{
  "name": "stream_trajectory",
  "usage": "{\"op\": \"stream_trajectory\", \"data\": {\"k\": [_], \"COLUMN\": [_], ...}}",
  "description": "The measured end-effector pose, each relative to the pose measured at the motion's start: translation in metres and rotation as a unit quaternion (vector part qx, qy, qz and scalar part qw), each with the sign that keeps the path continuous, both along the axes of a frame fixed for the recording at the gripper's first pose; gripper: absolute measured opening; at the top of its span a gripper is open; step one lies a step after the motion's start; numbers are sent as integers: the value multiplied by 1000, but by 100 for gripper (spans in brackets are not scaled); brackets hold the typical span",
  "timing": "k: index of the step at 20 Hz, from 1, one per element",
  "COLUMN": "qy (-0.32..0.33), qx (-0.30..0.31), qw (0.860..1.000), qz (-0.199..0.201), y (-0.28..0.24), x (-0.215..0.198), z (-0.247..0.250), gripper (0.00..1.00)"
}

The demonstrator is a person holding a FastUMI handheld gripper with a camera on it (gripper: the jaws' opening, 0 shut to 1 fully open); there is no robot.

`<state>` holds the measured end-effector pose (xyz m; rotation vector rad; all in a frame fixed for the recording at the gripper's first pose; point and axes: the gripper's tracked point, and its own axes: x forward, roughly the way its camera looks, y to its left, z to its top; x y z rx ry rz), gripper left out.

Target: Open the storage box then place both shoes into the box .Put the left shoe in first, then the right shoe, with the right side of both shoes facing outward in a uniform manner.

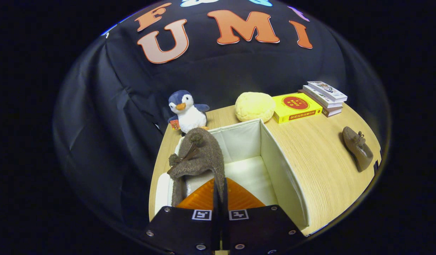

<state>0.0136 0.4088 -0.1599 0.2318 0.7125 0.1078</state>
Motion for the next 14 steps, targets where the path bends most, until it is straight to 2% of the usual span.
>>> {"op": "stream_trajectory", "data": {"k": [2, 6, 7, 14], "qy": [19, -10, -19, -97], "qx": [14, -19, -20, -62], "qw": [1000, 1000, 999, 993], "qz": [12, 16, 20, 6], "y": [9, -7, -11, -104], "x": [-7, -1, 0, 17], "z": [-6, 3, 8, 55], "gripper": [13, 94, 99, 99]}}
